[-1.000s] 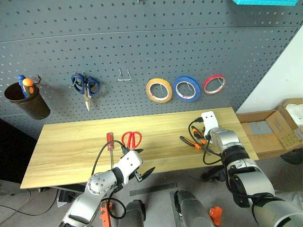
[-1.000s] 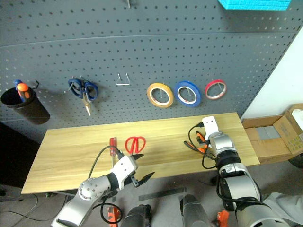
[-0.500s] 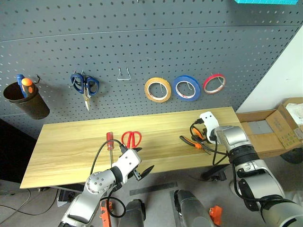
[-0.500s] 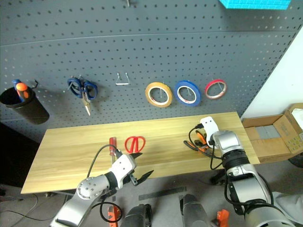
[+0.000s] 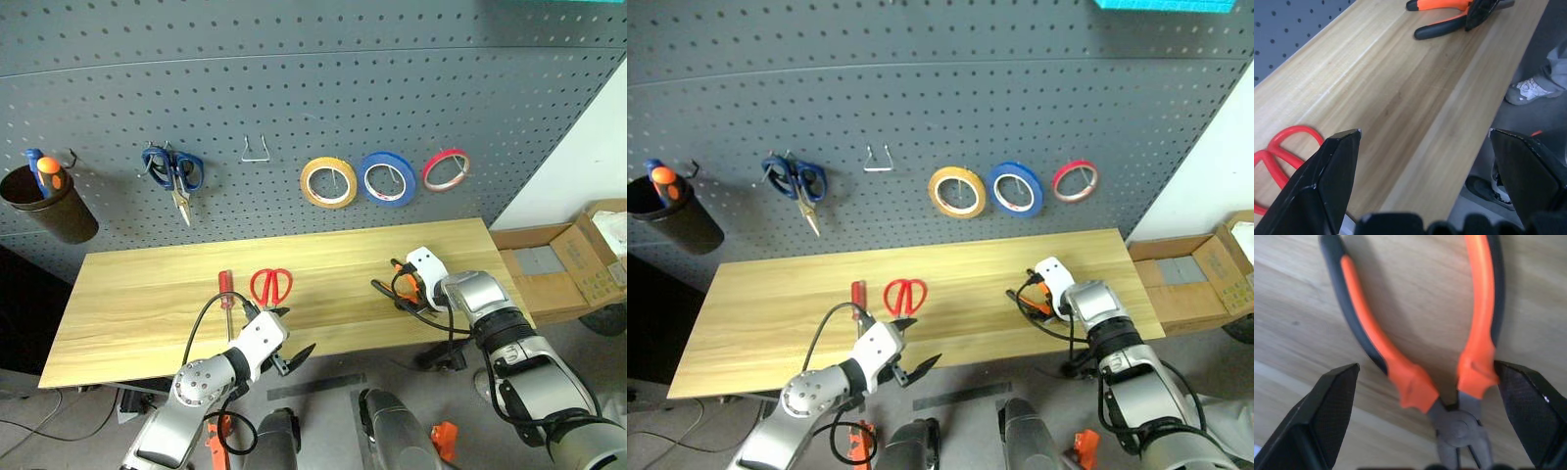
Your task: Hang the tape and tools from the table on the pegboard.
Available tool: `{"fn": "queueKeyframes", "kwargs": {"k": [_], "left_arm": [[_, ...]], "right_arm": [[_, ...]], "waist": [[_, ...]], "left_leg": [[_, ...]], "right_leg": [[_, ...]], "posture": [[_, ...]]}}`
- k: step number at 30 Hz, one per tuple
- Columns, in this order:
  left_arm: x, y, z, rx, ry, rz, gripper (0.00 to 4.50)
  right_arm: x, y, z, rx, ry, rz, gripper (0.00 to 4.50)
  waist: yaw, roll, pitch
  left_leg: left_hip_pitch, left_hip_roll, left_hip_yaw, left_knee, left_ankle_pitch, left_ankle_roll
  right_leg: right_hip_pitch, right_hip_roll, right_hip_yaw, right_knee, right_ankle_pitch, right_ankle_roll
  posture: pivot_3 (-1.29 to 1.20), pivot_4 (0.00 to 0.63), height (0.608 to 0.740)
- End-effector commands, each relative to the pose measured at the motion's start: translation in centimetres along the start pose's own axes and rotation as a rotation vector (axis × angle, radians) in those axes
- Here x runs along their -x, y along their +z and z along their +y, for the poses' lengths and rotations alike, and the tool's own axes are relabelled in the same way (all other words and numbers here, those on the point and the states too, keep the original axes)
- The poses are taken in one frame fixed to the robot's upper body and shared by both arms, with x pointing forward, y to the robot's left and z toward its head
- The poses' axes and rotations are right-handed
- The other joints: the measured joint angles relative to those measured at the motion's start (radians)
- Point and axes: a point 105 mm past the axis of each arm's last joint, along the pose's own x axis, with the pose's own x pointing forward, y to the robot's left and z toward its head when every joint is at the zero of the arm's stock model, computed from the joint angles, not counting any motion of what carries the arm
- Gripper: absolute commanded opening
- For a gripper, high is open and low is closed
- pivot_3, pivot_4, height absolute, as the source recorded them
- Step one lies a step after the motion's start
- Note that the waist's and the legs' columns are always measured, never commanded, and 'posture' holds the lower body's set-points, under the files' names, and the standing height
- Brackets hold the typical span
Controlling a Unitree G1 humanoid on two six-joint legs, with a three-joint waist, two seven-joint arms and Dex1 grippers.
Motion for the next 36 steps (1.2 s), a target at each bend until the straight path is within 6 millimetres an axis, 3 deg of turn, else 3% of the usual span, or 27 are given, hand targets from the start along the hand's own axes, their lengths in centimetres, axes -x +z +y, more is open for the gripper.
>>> {"fn": "queueKeyframes", "kwargs": {"k": [1,15,18,22,23,31,36], "left_arm": [[0.4,1.2,-0.1,-0.008,0.011,-0.037,4.50],[0.5,1.3,-0.4,-0.004,-0.003,-0.040,4.50],[0.5,1.4,-0.5,0.002,0.001,-0.044,4.50],[0.4,1.4,-0.6,0.005,0.001,-0.045,4.50],[0.4,1.4,-0.6,0.006,0.001,-0.045,4.50],[0.0,1.7,-0.1,-0.004,0.005,-0.059,4.50],[0.7,4.1,0.3,0.134,0.056,-0.169,4.50]], "right_arm": [[-0.1,0.4,-0.5,0.018,-0.014,-0.013,4.47],[-1.3,1.1,0.2,0.125,0.044,-0.006,4.47],[-1.4,1.2,0.2,0.111,0.049,-0.009,3.93],[-1.5,1.4,0.2,0.111,0.053,-0.014,2.62],[-1.5,1.4,0.2,0.109,0.053,-0.015,2.50],[-1.0,2.5,0.2,0.123,0.066,-0.066,2.50],[1.6,5.1,2.0,0.294,0.126,-0.280,2.50]], "waist": [[0.000,-0.001,0.002],[0.000,-0.002,0.005],[0.001,-0.002,0.005],[0.001,-0.002,0.005],[0.001,-0.002,0.005],[0.001,-0.002,0.004],[0.009,-0.001,0.003]], "left_leg": [[0.000,0.000,0.000,0.000,0.000,0.000],[0.000,0.000,0.000,0.000,0.000,0.000],[0.000,0.000,0.000,0.000,0.000,0.000],[0.000,0.000,0.000,0.000,0.000,0.000],[0.000,0.000,0.000,0.000,0.000,0.000],[0.000,0.000,0.000,0.000,0.000,0.000],[-0.007,0.000,-0.001,0.001,0.000,0.000]], "right_leg": [[0.000,0.000,0.000,0.000,0.000,0.000],[0.000,0.000,0.000,0.000,0.000,0.000],[0.000,0.000,0.000,0.000,0.000,0.000],[0.000,0.000,0.000,0.000,0.000,0.000],[0.000,0.000,0.000,0.000,0.000,0.000],[0.000,0.000,0.000,0.000,0.000,0.000],[-0.006,0.000,-0.001,0.001,0.000,0.001]], "posture": [[-0.05,0.275,0.740],[-0.03,0.268,0.740],[-0.03,0.268,0.740],[-0.03,0.266,0.740],[-0.03,0.265,0.740],[-0.04,0.233,0.740],[-0.05,0.189,0.740]]}}
